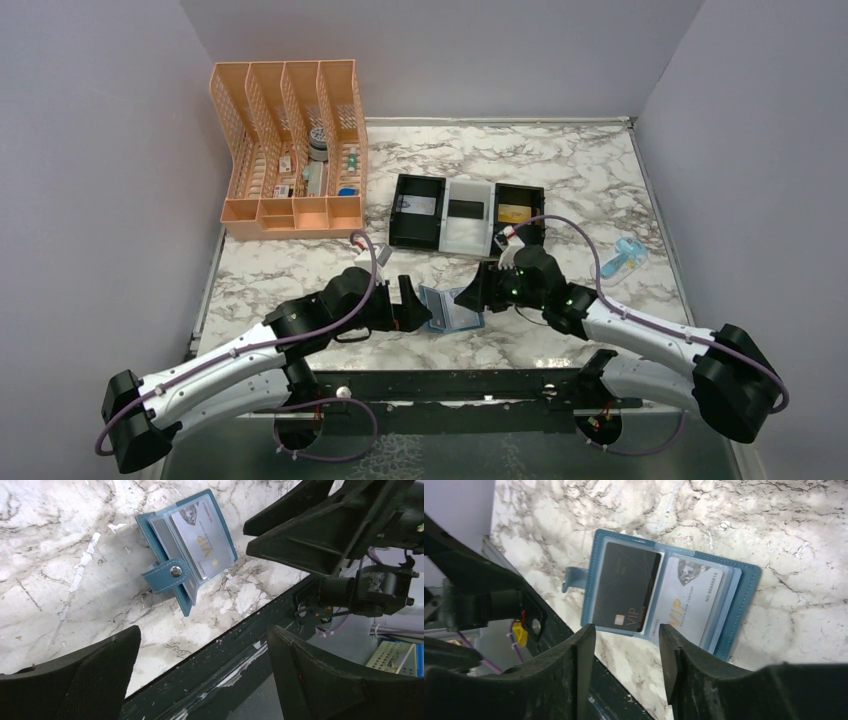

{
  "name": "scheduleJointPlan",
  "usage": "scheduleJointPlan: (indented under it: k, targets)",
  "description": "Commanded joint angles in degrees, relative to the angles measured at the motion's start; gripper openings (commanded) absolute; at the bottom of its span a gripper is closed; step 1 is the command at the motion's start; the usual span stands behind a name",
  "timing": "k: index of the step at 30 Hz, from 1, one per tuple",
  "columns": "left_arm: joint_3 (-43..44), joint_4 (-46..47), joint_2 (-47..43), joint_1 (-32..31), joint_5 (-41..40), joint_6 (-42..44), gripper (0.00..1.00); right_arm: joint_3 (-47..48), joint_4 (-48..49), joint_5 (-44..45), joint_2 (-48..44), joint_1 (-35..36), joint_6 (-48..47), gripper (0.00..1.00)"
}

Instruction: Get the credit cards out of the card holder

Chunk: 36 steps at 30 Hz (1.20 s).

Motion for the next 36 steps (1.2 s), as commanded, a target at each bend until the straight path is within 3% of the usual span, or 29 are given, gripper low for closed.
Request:
scheduleJointPlan:
  k: [1,5,9,18,23,32,34,36]
  targets:
    - [-1.1,2.8,-1.5,-0.2,-6.0,-1.9,0.99,1.7,6.7,1.8,5.4,0.2,2.7,0.47]
    - [-3.3,7.2,-1.4,-0.2,-5.1,-2.3,0.98,1.5,13.4,-2.5,10.2,0.2,5.0,0.4]
    - [-4.5,11.1,2.9,-0.2,-1.8,-1.7,0.87,1.9,14.4,-4.7,12.1,0.2,5.5,0.37]
    - [-0.4,12.8,16.9,-0.4,-3.7,-1.9,0.62,-0.6,15.7,-3.1,11.0,0.2,6.9,0.36]
    - [0.7,12.1,18.2,-0.4,-5.8,-1.2,0.5,1.6,14.0,-3.3,12.9,0.2,5.5,0.36]
    - [6.1,6.3,13.0,-0.6,-2.8,-2.2,0.51,3.4,10.6,-1.0,12.1,0.2,4.0,0.36]
    - [6.5,7.6,12.7,-0.6,-0.8,-1.7,0.47,3.2,9.7,1.1,11.3,0.2,4.1,0.36]
    - [7.4,7.9,14.2,-0.6,1.5,-1.2,0.36,3.0,8.6,3.1,10.4,0.2,4.5,0.35]
